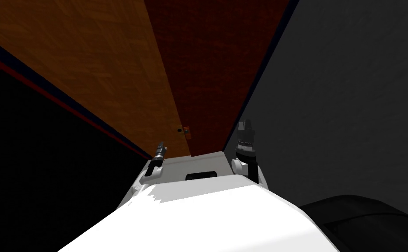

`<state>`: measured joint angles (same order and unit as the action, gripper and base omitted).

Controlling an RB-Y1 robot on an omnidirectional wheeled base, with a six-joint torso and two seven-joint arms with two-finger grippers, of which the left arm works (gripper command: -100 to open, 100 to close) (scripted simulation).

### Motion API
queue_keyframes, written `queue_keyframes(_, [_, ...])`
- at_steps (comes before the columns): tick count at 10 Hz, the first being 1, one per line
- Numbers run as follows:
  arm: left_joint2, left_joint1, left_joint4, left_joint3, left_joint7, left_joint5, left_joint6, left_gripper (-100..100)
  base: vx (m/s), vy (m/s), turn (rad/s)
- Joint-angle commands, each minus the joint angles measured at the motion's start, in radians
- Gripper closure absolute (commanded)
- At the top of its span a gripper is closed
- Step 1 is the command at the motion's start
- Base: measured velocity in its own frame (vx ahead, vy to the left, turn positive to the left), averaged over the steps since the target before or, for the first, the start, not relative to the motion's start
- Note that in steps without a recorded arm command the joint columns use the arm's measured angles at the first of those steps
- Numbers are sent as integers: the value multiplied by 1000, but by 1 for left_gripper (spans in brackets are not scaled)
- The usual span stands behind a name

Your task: Pull the door open

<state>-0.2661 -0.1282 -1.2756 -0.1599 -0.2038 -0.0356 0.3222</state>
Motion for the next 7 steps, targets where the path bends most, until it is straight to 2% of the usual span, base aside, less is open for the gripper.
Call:
queue_keyframes(1, [-22,-21,-6,-28,-5,-7,-14,-100,-19,42,63])
queue_keyframes(3, [-47,-21,19,-62,-9,-16,-14,-100,86,24,21])
queue_keyframes(5, [-52,-12,28,-67,-11,-19,-12,-100,163,13,-40])
queue_keyframes(7, [-45,7,31,-54,-13,-19,-9,-100,202,36,-93])
